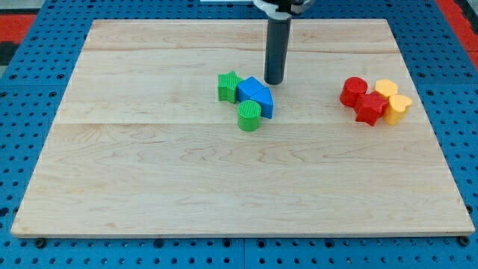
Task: Push the blue cube to the top center
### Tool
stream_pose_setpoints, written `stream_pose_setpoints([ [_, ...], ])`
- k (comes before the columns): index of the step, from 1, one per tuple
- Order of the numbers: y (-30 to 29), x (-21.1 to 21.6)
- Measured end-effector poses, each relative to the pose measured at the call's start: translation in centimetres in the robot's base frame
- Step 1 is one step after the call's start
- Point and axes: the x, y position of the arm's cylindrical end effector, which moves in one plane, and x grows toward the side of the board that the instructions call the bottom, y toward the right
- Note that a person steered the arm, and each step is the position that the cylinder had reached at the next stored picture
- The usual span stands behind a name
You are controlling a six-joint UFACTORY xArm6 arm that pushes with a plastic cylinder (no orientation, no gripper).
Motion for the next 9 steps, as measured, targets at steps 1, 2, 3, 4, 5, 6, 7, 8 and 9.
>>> stream_pose_setpoints([
  [1,0.0,0.3],
  [2,1.8,4.2],
  [3,3.9,9.2],
  [4,3.6,12.4],
  [5,0.1,11.6],
  [6,-1.1,7.8],
  [7,-2.1,4.3],
  [8,-5.0,3.0],
  [9,-6.6,2.3],
])
